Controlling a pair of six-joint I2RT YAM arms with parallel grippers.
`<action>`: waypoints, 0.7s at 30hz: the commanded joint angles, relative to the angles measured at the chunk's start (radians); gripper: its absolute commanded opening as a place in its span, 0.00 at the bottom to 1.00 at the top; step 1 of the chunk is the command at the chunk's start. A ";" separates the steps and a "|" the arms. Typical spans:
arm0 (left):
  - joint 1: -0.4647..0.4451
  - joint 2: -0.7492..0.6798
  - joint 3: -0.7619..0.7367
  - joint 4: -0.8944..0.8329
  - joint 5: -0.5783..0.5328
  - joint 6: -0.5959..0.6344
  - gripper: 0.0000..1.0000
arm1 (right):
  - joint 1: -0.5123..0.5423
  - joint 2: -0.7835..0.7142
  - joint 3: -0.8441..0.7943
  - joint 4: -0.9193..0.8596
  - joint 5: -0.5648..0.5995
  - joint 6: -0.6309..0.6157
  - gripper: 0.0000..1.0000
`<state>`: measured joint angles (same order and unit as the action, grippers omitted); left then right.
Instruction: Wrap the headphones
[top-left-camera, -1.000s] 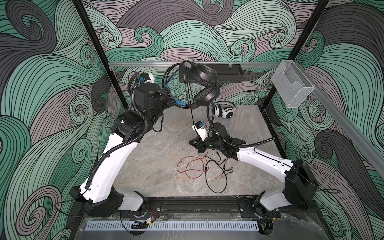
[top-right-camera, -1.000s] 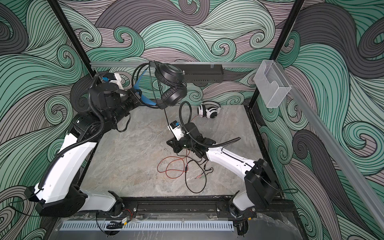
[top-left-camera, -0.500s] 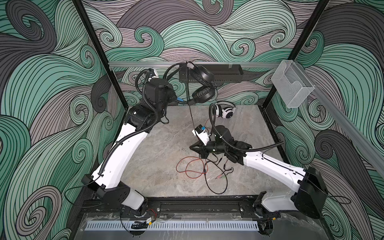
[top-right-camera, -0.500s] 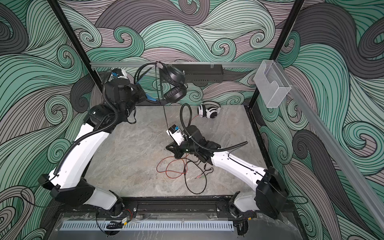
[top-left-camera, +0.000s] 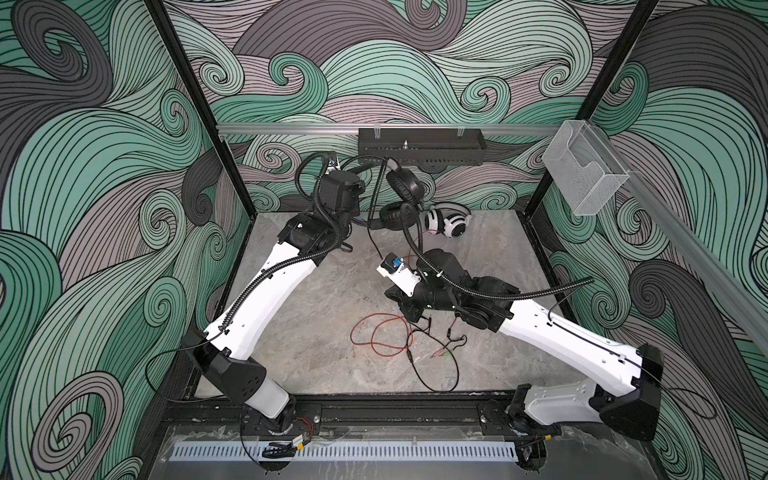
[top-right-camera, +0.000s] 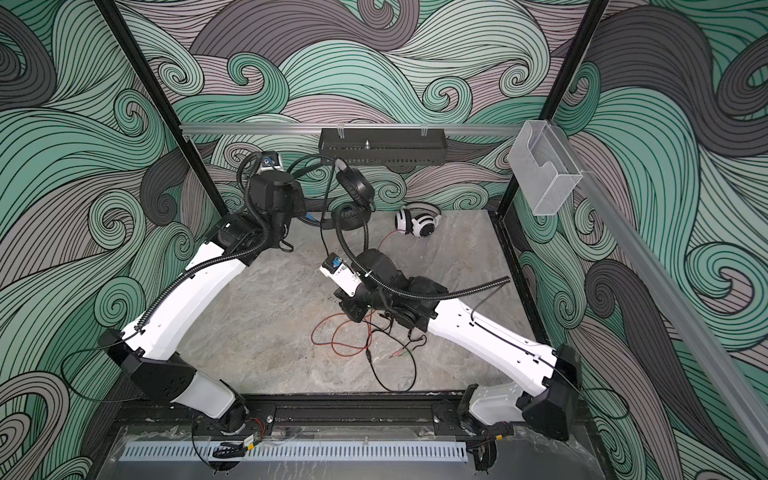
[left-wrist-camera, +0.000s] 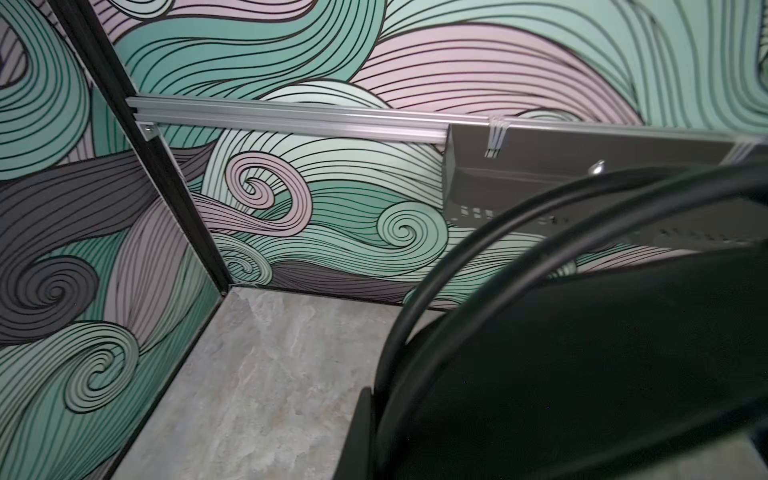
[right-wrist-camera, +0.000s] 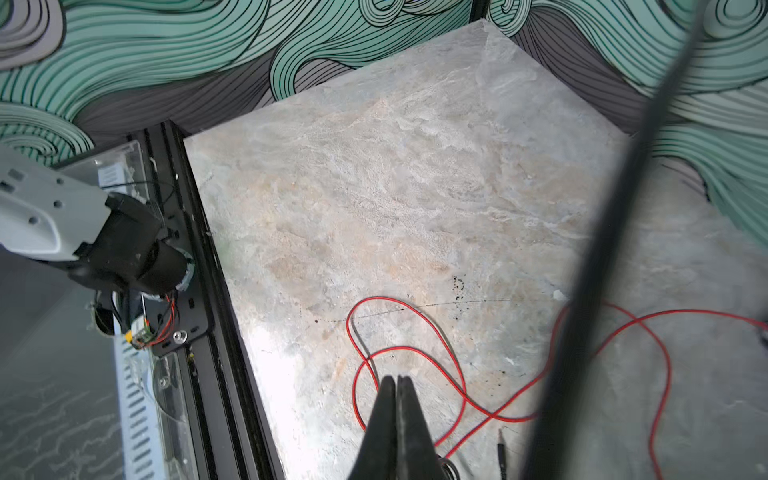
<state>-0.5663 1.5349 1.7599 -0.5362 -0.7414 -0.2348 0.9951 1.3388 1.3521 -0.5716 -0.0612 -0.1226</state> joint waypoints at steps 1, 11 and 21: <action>-0.015 -0.060 -0.050 0.122 -0.125 0.098 0.00 | 0.034 -0.006 0.074 -0.127 0.144 -0.109 0.04; -0.070 -0.129 -0.168 0.022 -0.066 0.156 0.00 | 0.060 0.048 0.274 -0.267 0.405 -0.279 0.03; -0.087 -0.217 -0.231 -0.166 0.226 0.193 0.00 | 0.063 0.085 0.368 -0.229 0.599 -0.566 0.08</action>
<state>-0.6449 1.3621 1.5406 -0.6559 -0.6212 -0.0513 1.0519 1.4151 1.6985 -0.8173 0.4397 -0.5648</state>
